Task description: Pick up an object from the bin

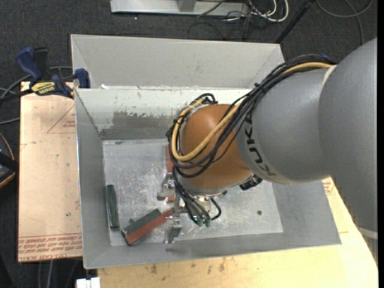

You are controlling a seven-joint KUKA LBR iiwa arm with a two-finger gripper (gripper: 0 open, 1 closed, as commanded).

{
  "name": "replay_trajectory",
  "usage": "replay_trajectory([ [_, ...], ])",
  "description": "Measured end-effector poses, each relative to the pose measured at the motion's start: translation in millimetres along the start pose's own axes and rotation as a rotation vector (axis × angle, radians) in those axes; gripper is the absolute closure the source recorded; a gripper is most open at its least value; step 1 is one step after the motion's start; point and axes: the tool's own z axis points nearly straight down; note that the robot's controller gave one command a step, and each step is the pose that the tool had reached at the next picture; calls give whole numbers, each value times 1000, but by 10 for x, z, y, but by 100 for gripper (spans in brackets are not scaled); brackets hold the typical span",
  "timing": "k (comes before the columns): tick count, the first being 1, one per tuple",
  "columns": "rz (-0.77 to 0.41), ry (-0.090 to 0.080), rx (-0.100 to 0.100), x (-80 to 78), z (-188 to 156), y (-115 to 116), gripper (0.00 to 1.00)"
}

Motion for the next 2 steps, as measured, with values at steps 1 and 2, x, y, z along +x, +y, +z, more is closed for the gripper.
replay_trajectory([
  [1, 3, -7, -1, -22, -37, -6, 0],
  [2, 39, -16, -5, -442, 654, -73, 100],
])
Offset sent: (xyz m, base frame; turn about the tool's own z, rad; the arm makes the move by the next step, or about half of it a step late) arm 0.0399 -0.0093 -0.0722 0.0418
